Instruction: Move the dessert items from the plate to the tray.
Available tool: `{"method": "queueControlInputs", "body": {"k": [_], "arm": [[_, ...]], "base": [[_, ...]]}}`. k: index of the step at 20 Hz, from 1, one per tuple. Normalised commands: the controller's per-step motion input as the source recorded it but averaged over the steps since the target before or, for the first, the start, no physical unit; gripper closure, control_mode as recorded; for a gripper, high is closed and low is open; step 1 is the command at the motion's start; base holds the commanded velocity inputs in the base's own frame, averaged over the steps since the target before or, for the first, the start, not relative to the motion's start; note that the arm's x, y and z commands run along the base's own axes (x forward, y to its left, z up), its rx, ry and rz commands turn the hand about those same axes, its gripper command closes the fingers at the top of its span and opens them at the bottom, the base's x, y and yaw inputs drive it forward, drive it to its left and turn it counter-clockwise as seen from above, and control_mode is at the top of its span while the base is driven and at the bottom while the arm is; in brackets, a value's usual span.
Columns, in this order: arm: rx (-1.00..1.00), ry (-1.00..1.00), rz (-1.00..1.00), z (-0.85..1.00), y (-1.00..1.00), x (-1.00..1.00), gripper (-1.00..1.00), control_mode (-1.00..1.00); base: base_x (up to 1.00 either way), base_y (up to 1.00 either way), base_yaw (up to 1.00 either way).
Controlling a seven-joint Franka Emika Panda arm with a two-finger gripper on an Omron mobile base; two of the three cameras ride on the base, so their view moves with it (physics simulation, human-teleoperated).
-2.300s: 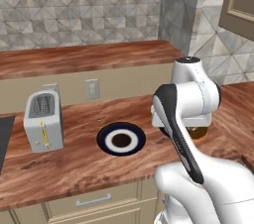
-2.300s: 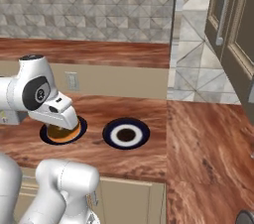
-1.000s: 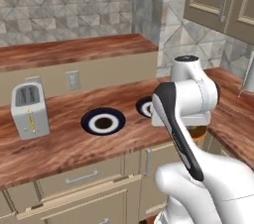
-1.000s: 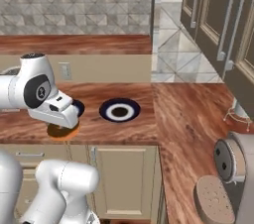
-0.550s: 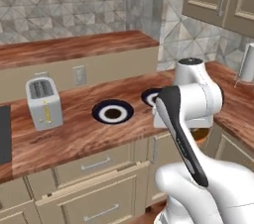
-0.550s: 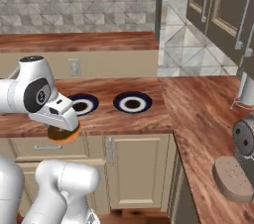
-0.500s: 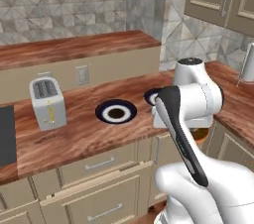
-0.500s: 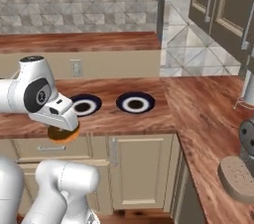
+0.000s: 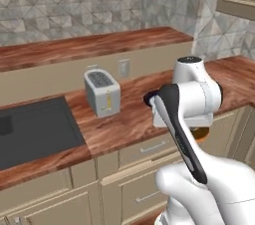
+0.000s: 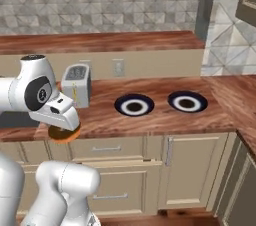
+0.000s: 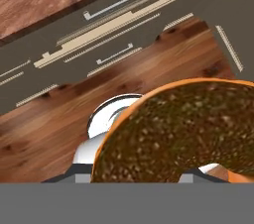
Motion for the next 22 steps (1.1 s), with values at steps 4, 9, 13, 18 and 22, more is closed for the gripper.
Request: {"method": "queueControlInputs", "body": {"k": [4, 9, 13, 18, 22], "arm": [[0.0, 0.0, 0.0, 0.0, 0.0, 0.0, 1.0, 1.0], [0.0, 0.0, 0.0, 0.0, 0.0, 0.0, 1.0, 1.0], [0.0, 0.0, 0.0, 0.0, 0.0, 0.0, 1.0, 1.0], [0.0, 0.0, 0.0, 0.0, 0.0, 0.0, 1.0, 1.0], [0.0, 0.0, 0.0, 0.0, 0.0, 0.0, 1.0, 1.0]], "base": [[0.11, 1.0, 0.0], [0.36, 1.0, 0.0], [0.39, 1.0, 0.05], [-0.06, 1.0, 0.13], [-0.35, 1.0, 0.16]]}}
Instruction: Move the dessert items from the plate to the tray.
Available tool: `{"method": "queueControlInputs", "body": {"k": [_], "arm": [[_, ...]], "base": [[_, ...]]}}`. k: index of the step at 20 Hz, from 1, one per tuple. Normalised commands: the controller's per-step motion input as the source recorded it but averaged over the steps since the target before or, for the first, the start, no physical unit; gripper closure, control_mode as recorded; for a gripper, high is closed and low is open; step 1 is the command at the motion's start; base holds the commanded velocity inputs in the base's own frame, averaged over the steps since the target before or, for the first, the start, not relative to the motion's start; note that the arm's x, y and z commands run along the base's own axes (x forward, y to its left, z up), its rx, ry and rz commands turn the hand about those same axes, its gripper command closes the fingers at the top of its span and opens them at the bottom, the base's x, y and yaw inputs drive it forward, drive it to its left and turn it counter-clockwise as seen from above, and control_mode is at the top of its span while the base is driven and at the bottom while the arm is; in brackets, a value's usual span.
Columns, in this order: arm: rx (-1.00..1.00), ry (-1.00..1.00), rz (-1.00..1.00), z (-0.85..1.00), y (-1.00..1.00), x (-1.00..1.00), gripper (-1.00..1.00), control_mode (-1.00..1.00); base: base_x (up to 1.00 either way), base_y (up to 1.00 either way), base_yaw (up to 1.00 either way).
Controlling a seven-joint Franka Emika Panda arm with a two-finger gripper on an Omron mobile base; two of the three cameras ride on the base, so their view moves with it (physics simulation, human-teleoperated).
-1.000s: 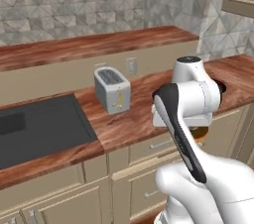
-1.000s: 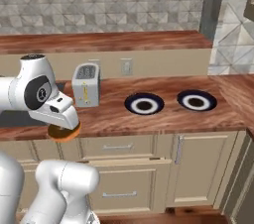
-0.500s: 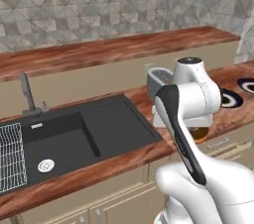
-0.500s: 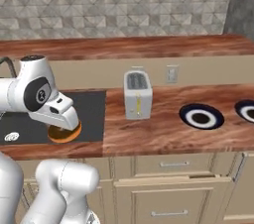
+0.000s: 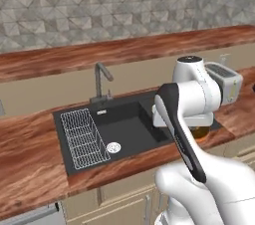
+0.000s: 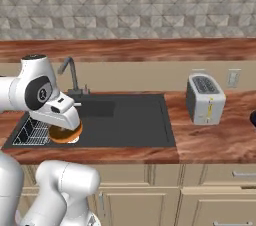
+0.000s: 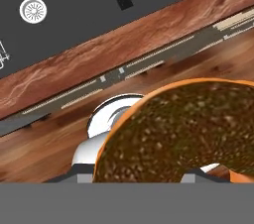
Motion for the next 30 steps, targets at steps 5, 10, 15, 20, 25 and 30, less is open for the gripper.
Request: {"method": "queueControlInputs", "body": {"k": [5, 10, 15, 20, 25, 30], "arm": [[0.0, 0.0, 0.0, 0.0, 0.0, 0.0, 1.0, 1.0], [0.0, 0.0, 0.0, 0.0, 0.0, 0.0, 1.0, 1.0], [0.0, 0.0, 0.0, 0.0, 0.0, 0.0, 1.0, 1.0], [0.0, 0.0, 0.0, 0.0, 0.0, 0.0, 1.0, 1.0], [0.0, 0.0, 0.0, 0.0, 0.0, 0.0, 1.0, 1.0], [0.0, 0.0, -0.01, 0.0, 0.07, 0.17, 1.0, -1.0]], "base": [[-0.13, 1.0, 0.15], [-0.04, 1.0, 0.13], [0.07, 1.0, 0.09], [0.2, 1.0, 0.05], [0.25, 1.0, 0.03], [0.11, 0.16, -0.01]]}}
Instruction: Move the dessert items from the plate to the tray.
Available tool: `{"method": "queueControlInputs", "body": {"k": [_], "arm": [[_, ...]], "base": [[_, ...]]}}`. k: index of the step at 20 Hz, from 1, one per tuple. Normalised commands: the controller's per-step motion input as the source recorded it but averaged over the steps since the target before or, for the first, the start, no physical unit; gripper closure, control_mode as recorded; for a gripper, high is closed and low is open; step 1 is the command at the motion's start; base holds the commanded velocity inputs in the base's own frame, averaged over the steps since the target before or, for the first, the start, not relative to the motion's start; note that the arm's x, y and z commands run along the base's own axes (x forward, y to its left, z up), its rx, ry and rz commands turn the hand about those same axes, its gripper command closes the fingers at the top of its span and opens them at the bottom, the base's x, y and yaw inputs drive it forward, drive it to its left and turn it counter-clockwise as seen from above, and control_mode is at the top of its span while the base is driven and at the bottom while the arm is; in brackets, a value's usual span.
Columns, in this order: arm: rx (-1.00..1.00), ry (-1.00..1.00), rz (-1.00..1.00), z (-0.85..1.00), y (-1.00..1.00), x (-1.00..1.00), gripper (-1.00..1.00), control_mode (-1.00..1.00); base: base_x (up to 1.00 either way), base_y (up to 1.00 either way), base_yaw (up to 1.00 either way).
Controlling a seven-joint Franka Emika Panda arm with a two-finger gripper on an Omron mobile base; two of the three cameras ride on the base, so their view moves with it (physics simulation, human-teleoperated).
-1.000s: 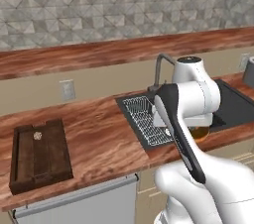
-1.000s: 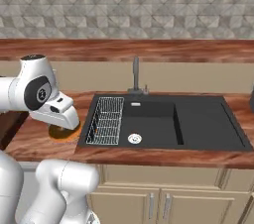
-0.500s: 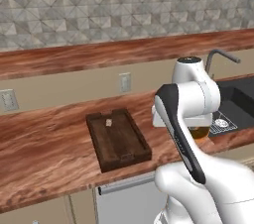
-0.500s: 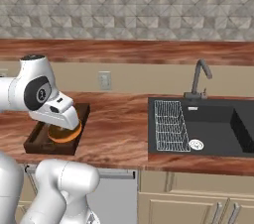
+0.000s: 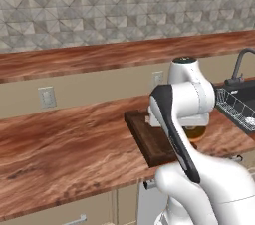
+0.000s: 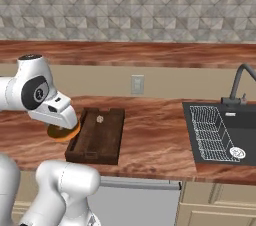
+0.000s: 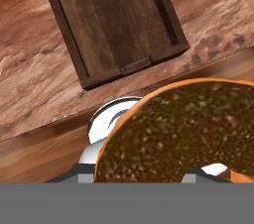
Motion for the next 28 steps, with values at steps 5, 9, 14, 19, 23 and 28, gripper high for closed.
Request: {"method": "queueControlInputs", "body": {"k": [5, 9, 14, 19, 23, 28], "arm": [[0.0, 0.0, -0.01, 0.0, 0.05, 0.62, 1.0, -1.0], [0.0, 0.05, -0.01, -0.04, -0.14, 0.96, 1.0, -1.0], [0.0, 0.04, -0.04, -0.29, 0.0, 1.0, 1.0, -1.0], [0.0, 0.18, -0.06, -0.3, -0.06, 0.43, 1.0, -1.0], [0.07, 0.17, -0.06, -0.6, 0.13, 0.21, 1.0, -1.0], [0.09, 0.18, 0.0, -0.58, 0.0, 0.6, 1.0, -1.0]], "base": [[0.0, 0.0, 0.0], [0.0, 0.0, 0.0], [0.0, 0.0, 0.0], [0.0, 0.0, 0.0], [0.0, 0.0, 0.0], [0.0, 0.0, 0.0]]}}
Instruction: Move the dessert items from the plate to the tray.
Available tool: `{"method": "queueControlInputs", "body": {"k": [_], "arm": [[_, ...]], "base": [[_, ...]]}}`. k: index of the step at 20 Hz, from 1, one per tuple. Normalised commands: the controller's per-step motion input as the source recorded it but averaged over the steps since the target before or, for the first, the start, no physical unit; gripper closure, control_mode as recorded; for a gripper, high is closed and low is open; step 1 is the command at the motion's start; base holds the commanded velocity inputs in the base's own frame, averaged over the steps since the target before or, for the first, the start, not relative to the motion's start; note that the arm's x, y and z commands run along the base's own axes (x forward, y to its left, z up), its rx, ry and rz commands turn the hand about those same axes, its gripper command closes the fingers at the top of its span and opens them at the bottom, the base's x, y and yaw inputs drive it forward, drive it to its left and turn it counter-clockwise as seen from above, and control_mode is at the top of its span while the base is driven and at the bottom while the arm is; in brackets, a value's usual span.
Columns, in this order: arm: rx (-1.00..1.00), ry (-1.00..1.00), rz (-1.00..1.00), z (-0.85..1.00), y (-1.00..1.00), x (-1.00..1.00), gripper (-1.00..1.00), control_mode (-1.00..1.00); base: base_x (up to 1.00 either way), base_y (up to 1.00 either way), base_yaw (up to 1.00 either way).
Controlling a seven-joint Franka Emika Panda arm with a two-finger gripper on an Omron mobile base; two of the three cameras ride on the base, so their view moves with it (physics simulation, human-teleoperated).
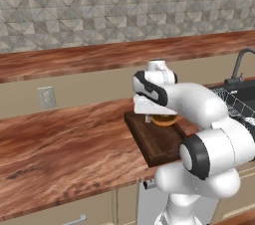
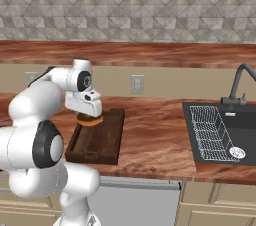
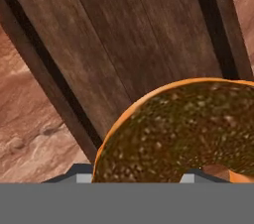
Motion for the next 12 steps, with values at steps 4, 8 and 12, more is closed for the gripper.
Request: {"method": "queueControlInputs", "body": {"k": [4, 8, 12], "arm": [[0.0, 0.0, 0.0, -0.62, 0.0, 0.15, 1.0, -1.0], [0.0, -0.08, 0.0, -0.68, 0.0, 0.01, 1.0, -1.0], [0.0, -0.21, 0.0, -0.52, 0.0, -0.02, 1.0, -1.0]], "base": [[0.0, 0.0, 0.0], [0.0, 0.0, 0.0], [0.0, 0.0, 0.0]]}}
